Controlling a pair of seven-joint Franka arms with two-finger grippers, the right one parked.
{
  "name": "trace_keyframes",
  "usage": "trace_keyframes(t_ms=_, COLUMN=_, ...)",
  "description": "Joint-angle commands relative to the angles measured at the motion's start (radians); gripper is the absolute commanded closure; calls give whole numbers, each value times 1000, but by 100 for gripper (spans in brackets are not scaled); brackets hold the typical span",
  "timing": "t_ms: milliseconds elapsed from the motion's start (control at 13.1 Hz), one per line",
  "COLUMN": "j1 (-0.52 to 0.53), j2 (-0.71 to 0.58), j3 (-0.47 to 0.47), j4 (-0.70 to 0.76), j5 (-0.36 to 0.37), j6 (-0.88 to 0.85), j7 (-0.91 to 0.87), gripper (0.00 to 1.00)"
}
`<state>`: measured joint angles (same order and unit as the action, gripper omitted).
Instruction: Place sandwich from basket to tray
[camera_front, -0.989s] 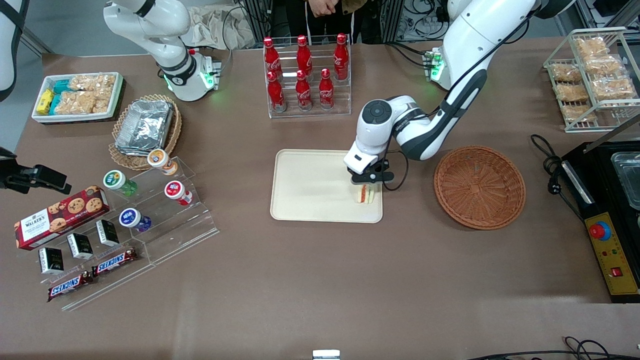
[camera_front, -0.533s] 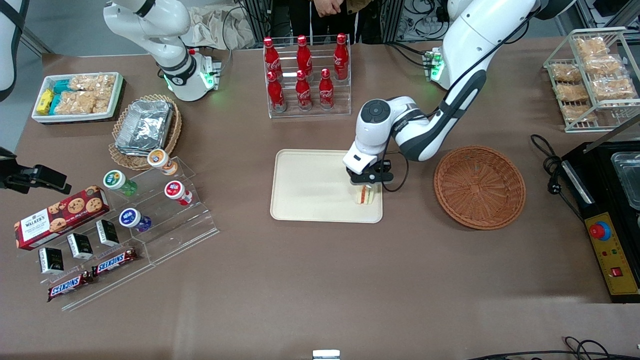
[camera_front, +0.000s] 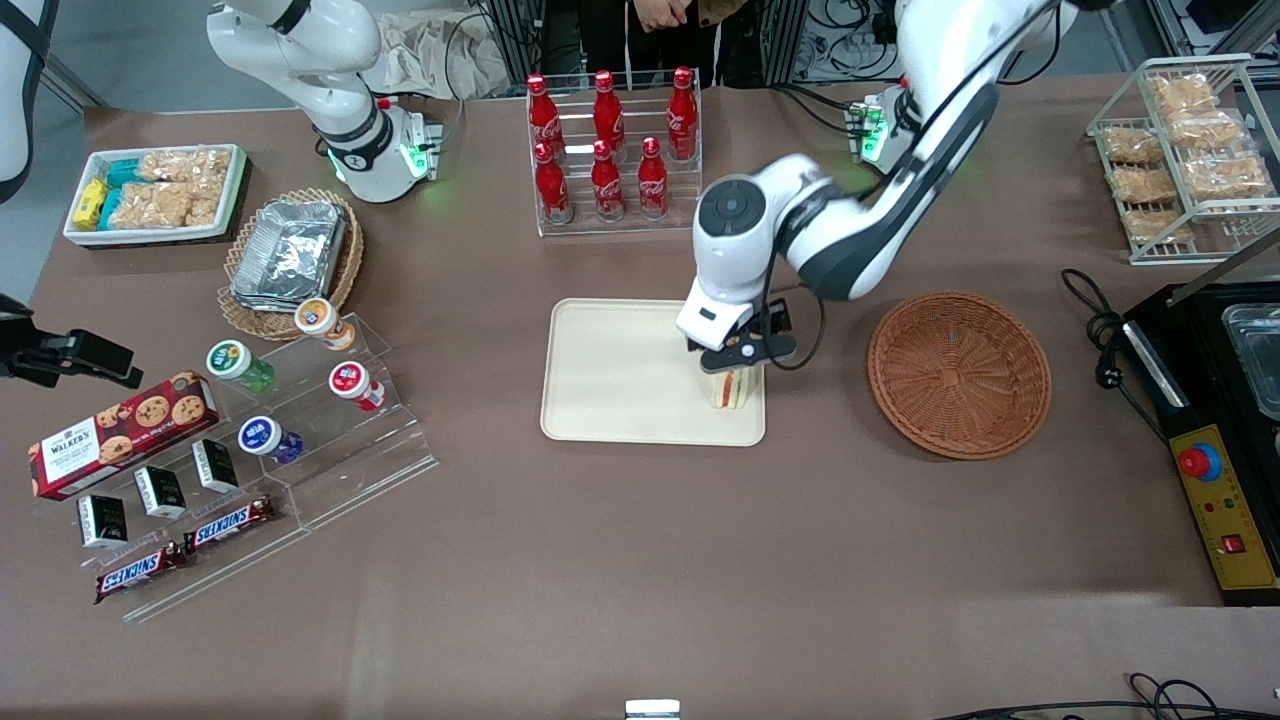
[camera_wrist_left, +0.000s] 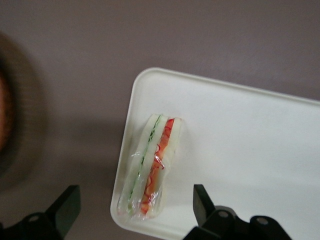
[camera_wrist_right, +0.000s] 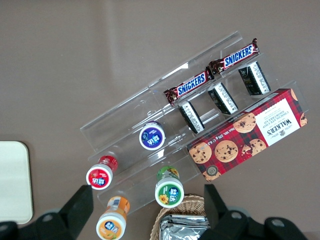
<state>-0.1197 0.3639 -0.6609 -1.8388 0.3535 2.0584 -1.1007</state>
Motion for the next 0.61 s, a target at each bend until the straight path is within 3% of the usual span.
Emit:
trace_keyframes(t_ms=0, j1=55, j2=-104, j3=-5, j4=148, j5=-108, j6=-208, j7=114, gripper=0)
trace_keyframes(t_ms=228, j1=158, j2=-198, j3=-3, j4=265, j5=-145, j6=-357, j7=163, gripper=0)
trace_keyframes(t_ms=380, j1=241, j2=-270, j3=3, j4=270, j5=-154, j6=-403, j7=296, gripper=0)
trace_keyframes(t_ms=457, j1=241, j2=-310, j3=68, j4=273, j5=-175, j6=-438, j7=402, gripper=0)
trace_keyframes(t_ms=533, j1=186, j2=-354, j3=212, j4=270, j5=-241, j6=-452, j7=521, gripper=0)
